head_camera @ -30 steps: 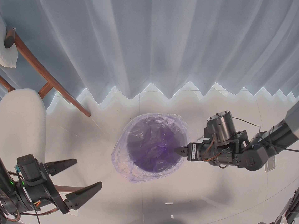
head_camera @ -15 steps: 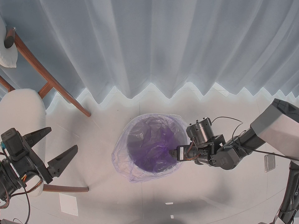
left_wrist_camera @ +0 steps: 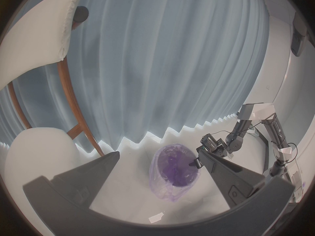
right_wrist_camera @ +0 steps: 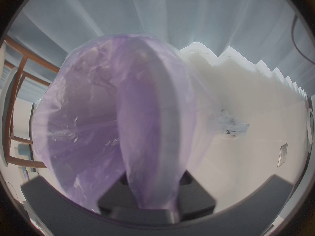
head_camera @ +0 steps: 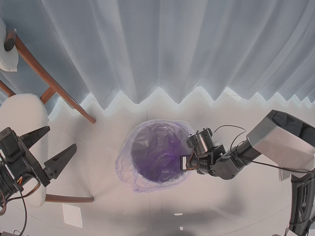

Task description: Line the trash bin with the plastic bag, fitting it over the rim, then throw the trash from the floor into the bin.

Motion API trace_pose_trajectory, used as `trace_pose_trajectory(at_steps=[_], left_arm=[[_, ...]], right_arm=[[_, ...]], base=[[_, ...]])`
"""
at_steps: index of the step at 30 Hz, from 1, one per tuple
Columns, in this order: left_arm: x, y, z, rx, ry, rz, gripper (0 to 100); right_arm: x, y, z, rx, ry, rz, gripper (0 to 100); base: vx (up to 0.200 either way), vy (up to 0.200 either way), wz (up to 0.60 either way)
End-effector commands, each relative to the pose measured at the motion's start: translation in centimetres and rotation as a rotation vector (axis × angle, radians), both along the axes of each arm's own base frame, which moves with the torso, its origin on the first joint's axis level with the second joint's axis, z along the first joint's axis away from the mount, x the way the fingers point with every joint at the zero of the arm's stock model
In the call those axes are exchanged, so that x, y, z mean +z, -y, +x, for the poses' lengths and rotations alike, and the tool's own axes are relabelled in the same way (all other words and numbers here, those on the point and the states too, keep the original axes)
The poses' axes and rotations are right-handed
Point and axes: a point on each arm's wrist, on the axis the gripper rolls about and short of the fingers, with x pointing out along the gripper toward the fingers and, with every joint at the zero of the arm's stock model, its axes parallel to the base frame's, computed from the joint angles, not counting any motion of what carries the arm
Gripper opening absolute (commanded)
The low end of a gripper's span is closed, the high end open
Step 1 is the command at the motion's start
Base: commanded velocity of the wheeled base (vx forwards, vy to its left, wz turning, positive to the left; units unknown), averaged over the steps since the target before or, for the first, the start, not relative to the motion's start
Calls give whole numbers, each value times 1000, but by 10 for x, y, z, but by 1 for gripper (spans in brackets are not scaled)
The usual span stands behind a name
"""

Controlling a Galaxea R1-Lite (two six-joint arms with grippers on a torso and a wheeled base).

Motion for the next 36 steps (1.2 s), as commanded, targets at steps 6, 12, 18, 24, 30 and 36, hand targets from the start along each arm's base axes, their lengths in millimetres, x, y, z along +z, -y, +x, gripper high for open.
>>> trace_pose_trajectory(at_steps=[6,12,18,24,30,36], left_arm=[[4,-12,-1,-46,32,1,100],[11,0,-3,-164,15,-57,100],[12,21,-12,-336,-74,-165,100],[16,31,-7,-359,-259,-308,100],[4,33,1,-308,-440,-428,100],[-2,32,0,-300,-513,-470,100]], right_arm=[[0,-5,-4,10,9,-37,0],[38,10,-36,63,90,47,0],[55,35,-80,210,153,110,0],[73,63,-118,309,210,203,0],[87,76,-147,340,269,254,0],[90,83,-167,347,278,254,0]], base=[[0,0,0],[0,0,0],[0,0,0],[0,0,0],[0,0,0],[0,0,0]])
